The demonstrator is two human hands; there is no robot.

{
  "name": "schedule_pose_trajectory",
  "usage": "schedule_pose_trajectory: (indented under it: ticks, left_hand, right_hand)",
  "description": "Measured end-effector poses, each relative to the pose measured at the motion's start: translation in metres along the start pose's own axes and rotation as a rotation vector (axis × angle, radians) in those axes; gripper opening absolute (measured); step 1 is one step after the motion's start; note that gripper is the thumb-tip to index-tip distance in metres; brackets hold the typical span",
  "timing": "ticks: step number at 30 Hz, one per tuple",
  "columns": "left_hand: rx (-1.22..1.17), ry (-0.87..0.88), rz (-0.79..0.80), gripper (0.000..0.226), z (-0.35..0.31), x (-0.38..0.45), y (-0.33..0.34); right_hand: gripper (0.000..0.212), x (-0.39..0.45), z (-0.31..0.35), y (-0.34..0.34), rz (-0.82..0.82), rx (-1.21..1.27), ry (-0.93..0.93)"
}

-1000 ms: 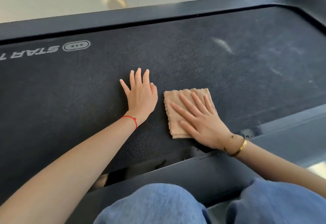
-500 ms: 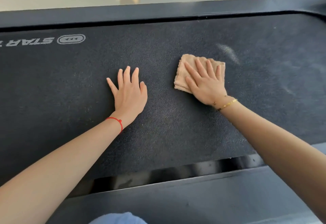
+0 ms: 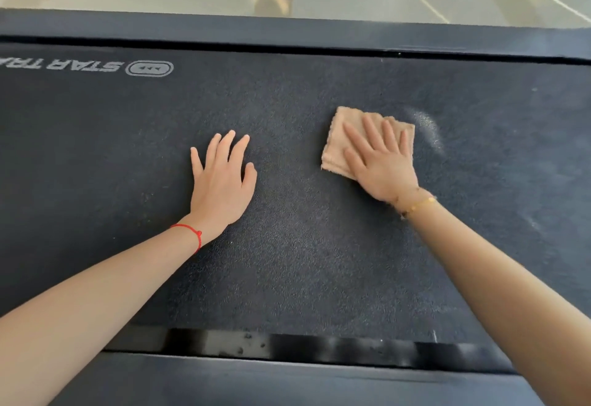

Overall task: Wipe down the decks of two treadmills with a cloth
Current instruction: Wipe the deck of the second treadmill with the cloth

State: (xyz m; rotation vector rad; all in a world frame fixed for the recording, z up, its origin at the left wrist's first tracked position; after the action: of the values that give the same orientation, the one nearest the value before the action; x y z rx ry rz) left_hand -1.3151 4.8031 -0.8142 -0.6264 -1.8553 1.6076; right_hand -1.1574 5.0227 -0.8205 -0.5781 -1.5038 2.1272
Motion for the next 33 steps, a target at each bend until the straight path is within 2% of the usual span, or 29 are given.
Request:
schedule_pose_trajectory:
  ticks: [3, 9, 12, 17, 23, 25, 27, 30, 33]
  left_hand:
    - [-0.016, -0.013, -0.002, 0.052, -0.002, -0.001, -0.004]
    - [0.006, -0.023, 0.032, 0.052, -0.004, -0.005, -0.008]
    - [0.023, -0.03, 0.058, 0.053, -0.004, -0.006, -0.007]
    - [0.016, -0.047, 0.071, 0.054, -0.004, -0.002, -0.001]
    - [0.041, -0.05, 0.054, 0.058, -0.004, 0.002, 0.007]
    - [0.062, -0.048, 0.039, 0.059, -0.004, 0.003, 0.007]
    - [0.064, -0.048, 0.034, 0.059, -0.005, 0.002, 0.007]
    - [0.075, -0.051, 0.027, 0.059, -0.006, 0.001, 0.006]
    - [0.085, -0.046, 0.026, 0.06, -0.006, 0.0, 0.005]
  right_hand:
    - [0.055, 0.02, 0.01, 0.001, -0.022, 0.006, 0.041]
    - [0.056, -0.038, 0.062, 0.018, 0.023, -0.016, -0.249]
    - [0.055, -0.056, 0.057, 0.016, 0.014, -0.036, -0.276]
    - [0.054, -0.035, 0.04, 0.007, -0.053, 0.002, -0.224]
    - [0.056, 0.059, 0.009, 0.001, -0.032, 0.012, 0.03]
    - [0.057, 0.082, 0.02, 0.002, -0.03, 0.011, 0.047]
    - [0.057, 0.089, 0.046, 0.009, -0.009, 0.002, -0.016]
    - [0.056, 0.073, 0.091, 0.024, 0.026, -0.018, -0.232]
    - [0.054, 0.066, 0.091, 0.025, 0.042, -0.016, -0.336]
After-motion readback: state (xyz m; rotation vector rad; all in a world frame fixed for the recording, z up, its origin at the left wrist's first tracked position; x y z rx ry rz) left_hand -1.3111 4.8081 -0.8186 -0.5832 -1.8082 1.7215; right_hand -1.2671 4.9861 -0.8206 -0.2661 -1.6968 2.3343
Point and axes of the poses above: each hand's wrist, its own x-axis towards the middle knuckle, its own y-axis out of the palm, z = x × y, the point moved 10 cm from there along x, towards the middle knuckle, and after that the axes turned 10 degrees about x, right-handed, at the moved point
